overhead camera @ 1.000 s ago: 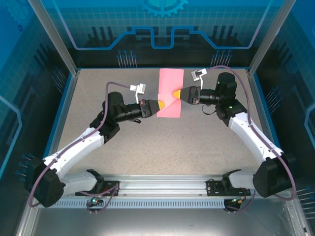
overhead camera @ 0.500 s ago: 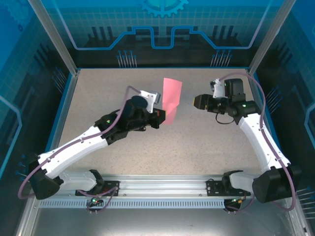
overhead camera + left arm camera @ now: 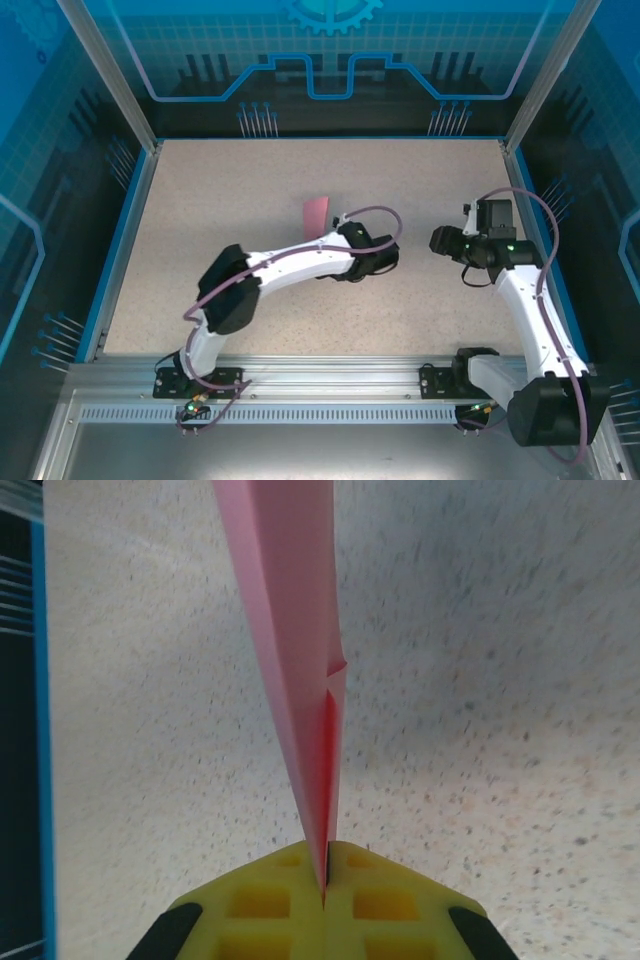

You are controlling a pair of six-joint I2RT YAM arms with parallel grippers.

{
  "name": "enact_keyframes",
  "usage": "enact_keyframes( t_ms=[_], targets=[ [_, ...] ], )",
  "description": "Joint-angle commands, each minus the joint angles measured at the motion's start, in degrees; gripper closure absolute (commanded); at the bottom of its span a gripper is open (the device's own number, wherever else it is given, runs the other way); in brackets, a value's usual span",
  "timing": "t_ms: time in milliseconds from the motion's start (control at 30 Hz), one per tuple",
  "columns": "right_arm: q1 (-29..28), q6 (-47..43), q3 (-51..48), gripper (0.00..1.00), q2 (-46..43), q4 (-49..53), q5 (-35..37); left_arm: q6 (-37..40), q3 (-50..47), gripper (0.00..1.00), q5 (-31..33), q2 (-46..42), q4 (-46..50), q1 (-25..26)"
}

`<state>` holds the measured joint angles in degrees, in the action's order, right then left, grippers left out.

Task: Fold a paper plane with a square sheet of paper (fold left side to right side)
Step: Turn over the paper at the center of the table, then third fold the triangle at the center of the table.

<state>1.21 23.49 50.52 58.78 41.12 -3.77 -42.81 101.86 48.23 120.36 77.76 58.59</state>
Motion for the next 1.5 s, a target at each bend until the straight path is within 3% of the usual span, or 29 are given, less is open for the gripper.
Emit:
enact_keyframes(
  t_ms=[0, 367, 567, 767, 900, 1000, 1200, 1400, 1467],
  targets=[
    [1.49, 0.56, -2.26, 0.36, -1.43, 0.19, 0.66, -3.51, 4.68, 1.00, 0.03, 4.33, 8.71, 0.45],
    [2.14, 0.55, -5.42, 0.36, -2.18, -1.30, -2.64, 0.91, 15.12, 0.83, -12.09, 18.88, 7.98, 0.26],
    [2.38, -0.54, -6.56, 0.34, -1.10, -2.30, -4.31, 4.67, 21.32, 0.61, -17.77, 20.70, 6.64, 0.12],
    [2.35, -1.81, -7.13, 0.29, 2.66, -4.86, -12.27, 8.28, 20.59, 0.38, -26.42, 12.35, -1.59, -1.48],
    [0.14, -1.53, -6.46, 0.28, 6.84, -7.79, -18.15, 9.58, 13.29, 0.25, -30.61, 1.23, -10.30, -3.18],
    [-4.81, -0.30, -4.28, 0.29, 11.49, -10.32, -19.42, 9.33, 2.96, 0.20, -33.36, -8.63, -17.78, -6.08],
    [-14.08, 6.75, -0.54, 0.33, 20.73, -21.58, -23.40, 6.97, -21.88, 0.13, -45.20, -26.69, -36.12, -17.26],
    [-20.17, 12.59, 5.59, 0.43, 32.41, -31.63, -24.09, 4.75, -37.52, 0.13, -60.48, -32.79, -51.22, -27.66],
    [-21.11, 13.84, 7.75, 0.45, 36.50, -33.65, -24.14, 3.81, -40.26, 0.13, -62.84, -32.82, -54.41, -29.86]
  ],
)
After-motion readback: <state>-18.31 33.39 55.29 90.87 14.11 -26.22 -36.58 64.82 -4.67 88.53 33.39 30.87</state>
